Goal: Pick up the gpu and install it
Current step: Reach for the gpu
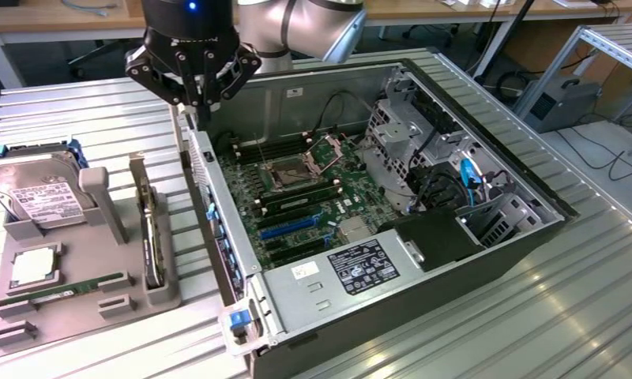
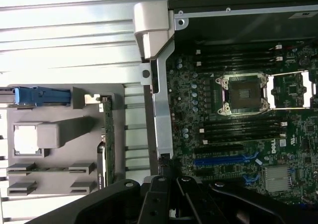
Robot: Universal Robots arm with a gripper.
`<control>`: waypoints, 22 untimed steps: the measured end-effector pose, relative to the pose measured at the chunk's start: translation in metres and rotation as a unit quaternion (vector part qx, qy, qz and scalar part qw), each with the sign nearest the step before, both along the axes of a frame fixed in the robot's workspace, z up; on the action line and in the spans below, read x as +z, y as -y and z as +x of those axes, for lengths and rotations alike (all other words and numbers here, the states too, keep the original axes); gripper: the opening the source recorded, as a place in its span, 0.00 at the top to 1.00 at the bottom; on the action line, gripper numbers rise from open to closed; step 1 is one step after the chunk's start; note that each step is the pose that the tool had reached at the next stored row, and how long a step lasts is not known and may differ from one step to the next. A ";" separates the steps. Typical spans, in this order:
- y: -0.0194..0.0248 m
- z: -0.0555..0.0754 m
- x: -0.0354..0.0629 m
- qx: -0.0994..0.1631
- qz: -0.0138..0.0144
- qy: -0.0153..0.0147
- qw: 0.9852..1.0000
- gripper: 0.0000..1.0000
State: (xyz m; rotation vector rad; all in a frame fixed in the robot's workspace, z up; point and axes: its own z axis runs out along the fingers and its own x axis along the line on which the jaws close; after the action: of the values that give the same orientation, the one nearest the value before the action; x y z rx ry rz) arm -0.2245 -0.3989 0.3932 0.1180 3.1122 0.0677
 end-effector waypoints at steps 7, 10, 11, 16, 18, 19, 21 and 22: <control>0.0000 -0.004 0.0000 0.000 0.000 0.000 1.000 0.89; 0.0000 -0.006 0.0000 0.000 0.000 0.000 1.000 0.89; 0.0000 -0.007 0.0000 0.000 0.000 0.000 1.000 0.89; 0.0000 -0.011 0.0000 0.000 0.000 0.000 1.000 0.89; 0.0000 -0.013 0.0000 0.000 0.000 0.000 1.000 0.89; 0.0000 -0.014 0.0000 0.000 0.000 0.000 1.000 0.89; 0.0000 -0.016 0.0000 0.000 0.000 0.000 1.000 0.89; 0.0000 -0.017 0.0000 0.000 0.000 0.000 1.000 0.89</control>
State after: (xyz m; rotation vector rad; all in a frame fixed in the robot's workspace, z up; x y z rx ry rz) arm -0.2412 -0.3989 0.3932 0.1180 3.1123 0.0677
